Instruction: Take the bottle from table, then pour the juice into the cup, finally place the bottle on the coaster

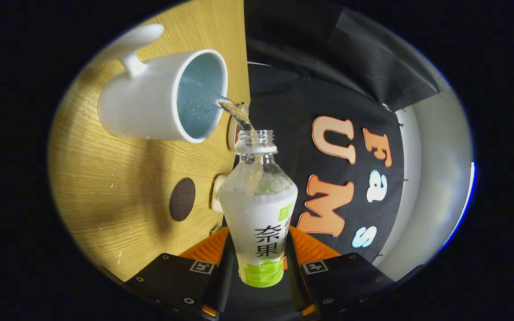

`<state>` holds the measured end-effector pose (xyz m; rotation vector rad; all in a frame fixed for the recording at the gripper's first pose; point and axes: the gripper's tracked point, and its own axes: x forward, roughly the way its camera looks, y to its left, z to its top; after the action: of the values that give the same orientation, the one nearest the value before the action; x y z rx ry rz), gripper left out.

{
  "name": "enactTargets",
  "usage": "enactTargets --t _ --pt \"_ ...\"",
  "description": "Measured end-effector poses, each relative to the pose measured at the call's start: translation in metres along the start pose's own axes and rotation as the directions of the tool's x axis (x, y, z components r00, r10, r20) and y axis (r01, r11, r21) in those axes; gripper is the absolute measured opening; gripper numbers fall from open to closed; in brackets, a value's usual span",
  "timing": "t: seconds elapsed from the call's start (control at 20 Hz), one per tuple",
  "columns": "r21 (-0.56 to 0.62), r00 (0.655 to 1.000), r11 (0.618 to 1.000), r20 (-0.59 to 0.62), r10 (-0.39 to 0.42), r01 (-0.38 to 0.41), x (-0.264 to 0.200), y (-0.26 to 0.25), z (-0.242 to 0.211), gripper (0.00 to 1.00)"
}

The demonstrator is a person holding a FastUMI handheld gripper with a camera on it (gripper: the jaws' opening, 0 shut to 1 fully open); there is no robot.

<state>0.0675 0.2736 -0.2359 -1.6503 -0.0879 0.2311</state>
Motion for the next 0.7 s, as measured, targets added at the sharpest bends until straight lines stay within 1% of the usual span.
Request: enactTargets --t 0.25,0.7 --pt "-0.025 1.0 1.0 0.0 0.011 -0.011 -0.0002 0.002 0.0008 0.56" --pt "-0.079 1.0 0.997 0.024 -0.007 0.009 -0.005 0.003 0.0064 0.56"
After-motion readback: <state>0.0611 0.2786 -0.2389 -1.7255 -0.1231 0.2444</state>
